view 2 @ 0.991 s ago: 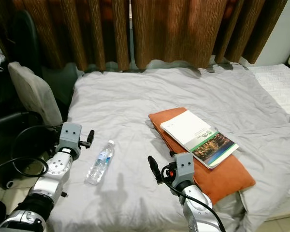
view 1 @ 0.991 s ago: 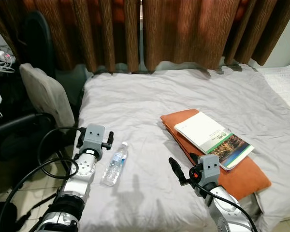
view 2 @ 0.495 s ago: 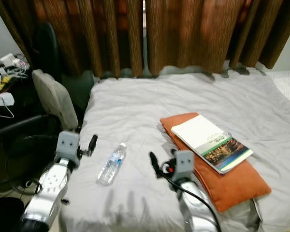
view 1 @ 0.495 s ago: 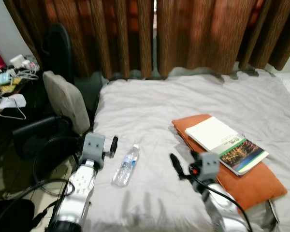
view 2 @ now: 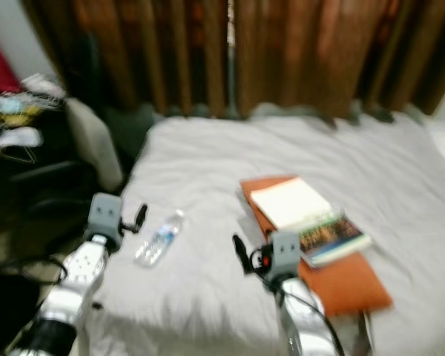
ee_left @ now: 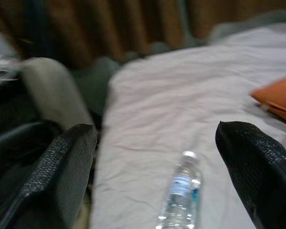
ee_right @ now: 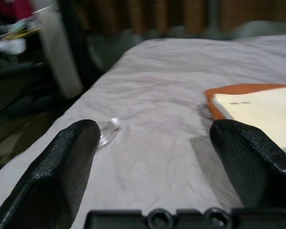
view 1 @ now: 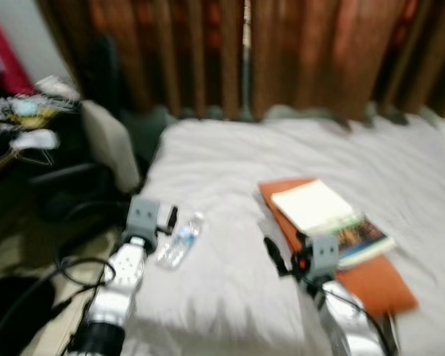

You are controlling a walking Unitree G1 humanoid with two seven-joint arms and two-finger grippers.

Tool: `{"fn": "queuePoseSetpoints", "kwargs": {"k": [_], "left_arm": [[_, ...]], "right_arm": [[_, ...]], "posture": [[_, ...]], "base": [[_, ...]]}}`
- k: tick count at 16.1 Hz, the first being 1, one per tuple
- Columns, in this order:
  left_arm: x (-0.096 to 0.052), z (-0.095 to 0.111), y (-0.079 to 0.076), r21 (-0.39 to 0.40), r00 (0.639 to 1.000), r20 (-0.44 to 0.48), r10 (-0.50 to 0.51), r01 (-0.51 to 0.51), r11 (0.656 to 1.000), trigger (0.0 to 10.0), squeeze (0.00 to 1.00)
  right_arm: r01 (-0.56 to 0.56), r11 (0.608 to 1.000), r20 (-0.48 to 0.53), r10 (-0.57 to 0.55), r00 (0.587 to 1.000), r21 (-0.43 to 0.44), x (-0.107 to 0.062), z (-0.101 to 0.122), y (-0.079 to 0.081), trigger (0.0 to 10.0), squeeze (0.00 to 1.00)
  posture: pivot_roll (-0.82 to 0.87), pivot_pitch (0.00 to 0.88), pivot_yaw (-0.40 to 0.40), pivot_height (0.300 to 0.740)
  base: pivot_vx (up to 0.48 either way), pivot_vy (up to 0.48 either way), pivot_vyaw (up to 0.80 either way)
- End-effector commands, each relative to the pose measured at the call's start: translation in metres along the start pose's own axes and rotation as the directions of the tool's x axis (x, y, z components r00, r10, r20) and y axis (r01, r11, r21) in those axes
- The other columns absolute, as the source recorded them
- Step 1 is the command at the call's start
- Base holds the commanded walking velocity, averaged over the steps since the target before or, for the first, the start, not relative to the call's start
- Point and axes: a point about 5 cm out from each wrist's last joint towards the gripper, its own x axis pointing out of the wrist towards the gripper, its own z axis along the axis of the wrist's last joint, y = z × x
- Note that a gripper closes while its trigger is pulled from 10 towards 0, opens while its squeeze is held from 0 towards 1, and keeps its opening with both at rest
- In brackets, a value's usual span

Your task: Clean up the room

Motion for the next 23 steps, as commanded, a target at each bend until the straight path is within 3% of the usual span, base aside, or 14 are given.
{"fn": "queuePoseSetpoints", "kwargs": {"k": [1, 7, 14, 19, 21, 22, 23], "left_arm": [[0.001, -0.005, 0.000, 0.017, 1.000, -0.029, -0.008, 0.008, 1.000, 10.0, 0.00], [0.001, -0.006, 0.006, 0.024, 1.000, -0.014, 0.003, -0.003, 1.000, 10.0, 0.00], [0.005, 0.002, 0.007, 0.005, 0.999, 0.030, -0.019, 0.019, 1.000, 10.0, 0.00], [0.005, -0.001, 0.004, 0.013, 1.000, 0.004, 0.005, -0.005, 1.000, 10.0, 0.00], [0.008, -0.014, 0.007, 0.054, 0.996, -0.086, -0.001, 0.006, 0.999, 10.0, 0.00], [0.008, -0.026, 0.010, 0.022, 0.991, -0.133, -0.033, 0.036, 0.999, 10.0, 0.00], [0.007, -0.026, 0.011, 0.019, 0.992, -0.127, -0.025, 0.027, 0.999, 10.0, 0.00]], "right_arm": [[0.013, 1.000, -0.002, -0.013, 1.000, -0.015, -0.003, 0.001, -0.005, 10.0, 0.00], [0.017, 1.000, -0.001, -0.017, 1.000, -0.015, -0.008, 0.001, -0.007, 10.0, 0.00], [-0.015, 1.000, 0.000, 0.015, 1.000, -0.021, -0.007, 0.001, 0.000, 10.0, 0.00], [-0.032, 0.999, -0.020, 0.031, 0.999, -0.023, -0.013, -0.002, 0.001, 10.0, 0.00], [-0.037, 0.999, -0.035, 0.036, 0.999, -0.024, -0.027, -0.002, -0.002, 10.0, 0.00], [-0.036, 0.999, -0.064, 0.035, 0.997, -0.027, -0.053, 0.003, -0.007, 10.0, 0.00], [-0.035, 0.999, -0.068, 0.033, 0.997, -0.030, -0.065, 0.008, -0.009, 10.0, 0.00]], "posture": [[-0.01, 0.000, 0.037, 0.740], [-0.02, 0.000, 0.038, 0.740], [-0.02, 0.000, 0.030, 0.740], [-0.02, 0.013, 0.020, 0.740], [-0.05, 0.095, -0.009, 0.740], [-0.09, 0.222, -0.037, 0.740], [-0.12, 0.271, -0.052, 0.740]], "base": [[0.000, 0.000, 0.00], [0.000, 0.000, 0.00], [0.466, 0.000, 0.00], [0.384, 0.000, 0.00], [0.000, 0.000, 0.00], [0.000, 0.000, 0.00], [0.000, 0.000, 0.00]]}}
